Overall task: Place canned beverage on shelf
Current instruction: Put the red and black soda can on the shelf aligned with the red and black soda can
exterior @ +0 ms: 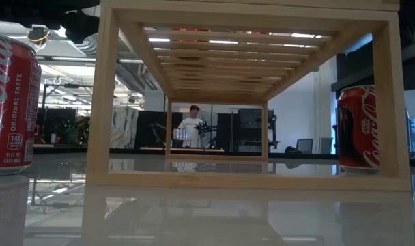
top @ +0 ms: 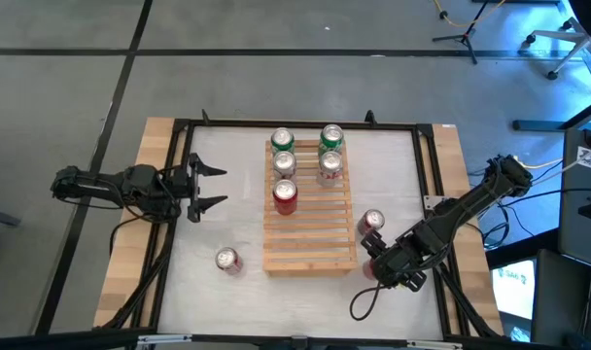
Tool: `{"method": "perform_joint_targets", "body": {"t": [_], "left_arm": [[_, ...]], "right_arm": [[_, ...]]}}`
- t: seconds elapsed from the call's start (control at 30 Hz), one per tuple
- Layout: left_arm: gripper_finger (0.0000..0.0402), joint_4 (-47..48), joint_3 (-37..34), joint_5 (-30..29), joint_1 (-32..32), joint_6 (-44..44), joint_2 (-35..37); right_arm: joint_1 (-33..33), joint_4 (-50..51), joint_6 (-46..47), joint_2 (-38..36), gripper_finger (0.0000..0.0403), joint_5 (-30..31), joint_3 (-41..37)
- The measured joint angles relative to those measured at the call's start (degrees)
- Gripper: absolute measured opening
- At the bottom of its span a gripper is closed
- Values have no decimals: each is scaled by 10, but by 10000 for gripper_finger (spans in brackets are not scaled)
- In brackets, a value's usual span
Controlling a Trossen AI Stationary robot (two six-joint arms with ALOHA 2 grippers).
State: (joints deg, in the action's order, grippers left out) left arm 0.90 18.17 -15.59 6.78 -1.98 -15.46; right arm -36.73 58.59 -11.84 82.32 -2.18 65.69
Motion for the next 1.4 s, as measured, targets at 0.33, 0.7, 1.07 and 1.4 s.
{"method": "perform_joint_targets", "body": {"t": [0.33,0.7,1.07,1.4], "left_arm": [[330,0,0,0,0,0,0],[330,0,0,0,0,0,0],[330,0,0,0,0,0,0],[330,0,0,0,0,0,0]], "right_arm": [[0,-1,39,0,267,0,0],[0,-2,40,0,266,0,0],[0,-16,41,1,266,17,0],[0,-16,45,1,270,20,0]]}}
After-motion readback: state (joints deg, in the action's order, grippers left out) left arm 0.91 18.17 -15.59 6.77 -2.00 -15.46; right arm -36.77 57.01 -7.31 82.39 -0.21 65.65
